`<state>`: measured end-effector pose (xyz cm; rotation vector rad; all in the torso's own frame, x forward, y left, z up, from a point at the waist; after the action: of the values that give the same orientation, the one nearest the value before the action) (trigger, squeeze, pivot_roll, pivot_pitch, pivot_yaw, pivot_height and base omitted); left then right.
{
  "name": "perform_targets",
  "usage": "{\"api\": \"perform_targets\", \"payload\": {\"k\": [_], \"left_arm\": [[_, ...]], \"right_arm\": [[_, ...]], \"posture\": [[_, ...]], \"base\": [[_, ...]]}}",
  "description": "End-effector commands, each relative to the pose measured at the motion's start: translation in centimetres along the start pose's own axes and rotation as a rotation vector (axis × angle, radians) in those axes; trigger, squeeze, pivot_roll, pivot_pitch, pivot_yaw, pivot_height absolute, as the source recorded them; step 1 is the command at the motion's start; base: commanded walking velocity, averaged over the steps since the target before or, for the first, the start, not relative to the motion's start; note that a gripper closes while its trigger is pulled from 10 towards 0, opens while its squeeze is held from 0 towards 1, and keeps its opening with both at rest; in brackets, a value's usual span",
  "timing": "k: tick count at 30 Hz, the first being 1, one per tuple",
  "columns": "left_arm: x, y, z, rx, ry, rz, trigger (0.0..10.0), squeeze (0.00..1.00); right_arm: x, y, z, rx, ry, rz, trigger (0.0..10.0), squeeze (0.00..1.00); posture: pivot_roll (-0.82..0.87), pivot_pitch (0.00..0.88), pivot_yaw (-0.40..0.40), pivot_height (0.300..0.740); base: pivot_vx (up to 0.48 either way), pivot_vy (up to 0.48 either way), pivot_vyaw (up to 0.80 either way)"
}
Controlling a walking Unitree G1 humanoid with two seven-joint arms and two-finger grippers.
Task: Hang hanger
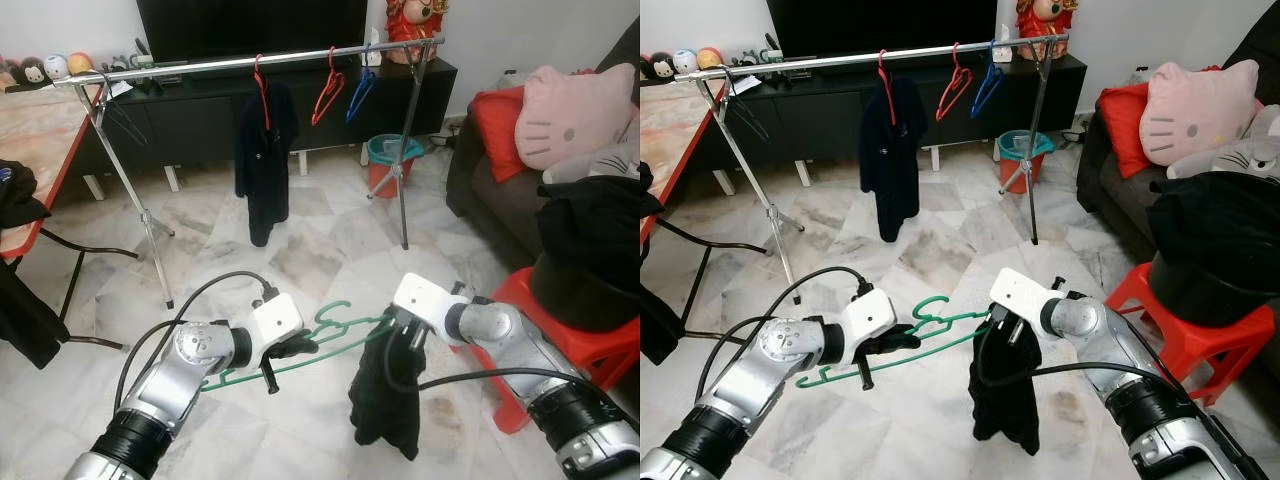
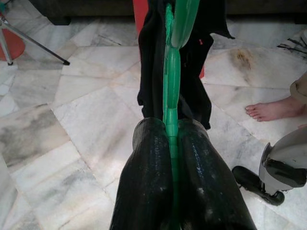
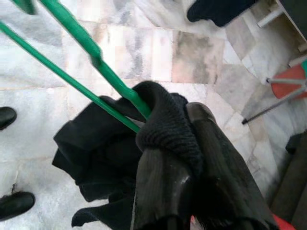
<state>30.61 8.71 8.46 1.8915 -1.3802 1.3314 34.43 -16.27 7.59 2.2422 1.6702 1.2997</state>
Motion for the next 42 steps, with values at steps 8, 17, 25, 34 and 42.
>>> {"api": "perform_targets", "payload": {"k": [8, 17, 25, 34, 42], "left_arm": [[0.8, 0.1, 0.4, 0.006, 0.028, 0.011, 10.0, 0.0], [-0.8, -1.9, 0.4, 0.143, -0.091, 0.011, 10.0, 0.0], [-2.2, -2.5, -0.5, 0.167, -0.165, 0.019, 10.0, 0.0], [-2.7, -1.5, -1.1, 0.081, -0.19, 0.051, 10.0, 0.0], [-2.7, -1.8, -2.2, 0.084, -0.194, 0.054, 10.0, 0.0]], "right_arm": [[2.9, -2.1, -1.2, 0.178, 0.143, -0.08, 10.0, 0.0], [5.2, -2.6, -2.8, 0.204, 0.218, -0.12, 10.0, 0.0], [5.5, -2.3, -2.9, 0.174, 0.216, -0.094, 10.0, 0.0], [4.3, -1.3, -2.2, 0.1, 0.142, -0.094, 10.0, 0.0], [3.1, -1.1, -1.3, 0.063, 0.081, -0.068, 10.0, 0.0]], "posture": [[0.09, 0.0, 0.001, 0.74], [0.08, 0.0, 0.002, 0.74], [0.09, 0.0, 0.0, 0.74], [0.09, 0.0, -0.001, 0.74], [0.1, 0.0, -0.003, 0.74]], "base": [[0.0, 0.0, 0.0], [0.0, 0.0, 0.0], [0.0, 0.0, 0.0], [0.0, 0.0, 0.0], [0.0, 0.0, 0.0]]}}
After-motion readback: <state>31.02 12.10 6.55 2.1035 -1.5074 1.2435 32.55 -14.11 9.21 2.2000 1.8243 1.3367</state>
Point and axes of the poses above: a point about 5 cm out from each wrist's last joint towards the gripper, its own z axis pointing out of the wrist towards the gripper, its own x axis along the axis of the wrist's last joint, y = z × x, the point moved 3 cm from there along z, pointing out of the wrist towards the gripper, and after that the axes turned 4 degrees about -z, right-handed, at the moved point
